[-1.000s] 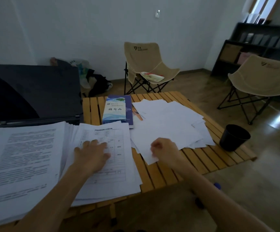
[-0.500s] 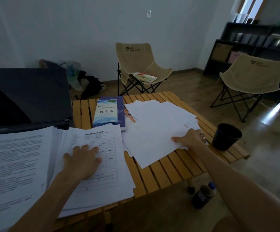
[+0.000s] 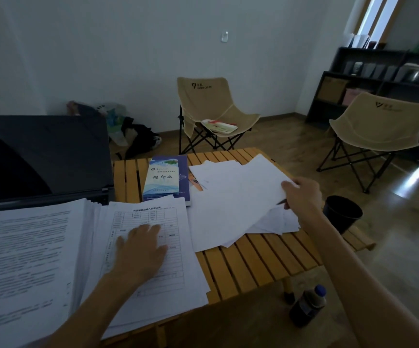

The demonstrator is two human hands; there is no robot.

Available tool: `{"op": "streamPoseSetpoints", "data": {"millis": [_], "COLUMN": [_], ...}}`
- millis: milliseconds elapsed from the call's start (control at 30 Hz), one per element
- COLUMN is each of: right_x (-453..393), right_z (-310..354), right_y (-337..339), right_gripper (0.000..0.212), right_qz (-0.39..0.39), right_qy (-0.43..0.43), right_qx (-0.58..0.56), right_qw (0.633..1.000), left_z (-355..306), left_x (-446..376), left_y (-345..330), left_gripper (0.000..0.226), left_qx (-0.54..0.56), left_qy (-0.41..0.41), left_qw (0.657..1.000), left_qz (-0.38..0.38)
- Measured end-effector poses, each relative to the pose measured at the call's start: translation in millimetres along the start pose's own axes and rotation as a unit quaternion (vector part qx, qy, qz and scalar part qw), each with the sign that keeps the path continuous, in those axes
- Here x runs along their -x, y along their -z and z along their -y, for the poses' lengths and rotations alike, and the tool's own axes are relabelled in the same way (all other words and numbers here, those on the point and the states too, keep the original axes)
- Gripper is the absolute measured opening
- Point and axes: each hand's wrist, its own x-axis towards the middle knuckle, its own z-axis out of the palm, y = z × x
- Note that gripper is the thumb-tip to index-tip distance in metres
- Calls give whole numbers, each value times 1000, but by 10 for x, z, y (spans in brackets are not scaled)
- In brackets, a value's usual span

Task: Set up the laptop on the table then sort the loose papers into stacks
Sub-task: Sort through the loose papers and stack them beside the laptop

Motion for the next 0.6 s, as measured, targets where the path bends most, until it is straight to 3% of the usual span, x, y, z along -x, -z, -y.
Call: {"op": "streamPoseSetpoints", "data": {"millis": [67,133,167,233,267,300,333,400,433,500,533,600], "right_x": [230,496,640,842,881,876,818,615,562,439,398,431], "right_z": [381,707,850,1023,1036,1002,938,663,525,205,44,-136], "right_y": [42,26,17,18,24,19,-1,-69,-109,-207,-277,-406], "right_gripper": [12,15,17,23,30,35,37,46,64,98,89,44], "right_qz": [34,122,186,304,322,306,250,120,115,238,308,399], "right_qy": [26,37,43,48,60,80,112,158,138,43,-24,-83], "right_qx": [-75,-155,-203,-305,-341,-348,-306,-132,-76,-153,-201,-201], "right_qw": [996,980,960,901,881,883,912,971,981,958,929,891], "left_z": [-195,-481,-621,-806,-832,-806,-738,-533,-419,-249,-184,-83], "left_x": [21,64,80,77,70,42,7,-56,-72,-93,-94,-84], "left_y": [17,100,141,217,286,355,419,541,577,587,573,488], "left_gripper": [82,95,87,44,24,19,19,24,26,25,24,26], "left_qx": [110,242,303,405,454,510,566,610,614,629,633,631], "left_qy": [-97,-161,-171,-143,-110,-78,-57,-54,-62,-67,-59,-27], "left_qw": [989,957,937,899,876,844,806,774,773,768,769,775], "left_qz": [-27,-13,-16,-84,-121,-149,-164,-162,-148,-98,-73,-34]}}
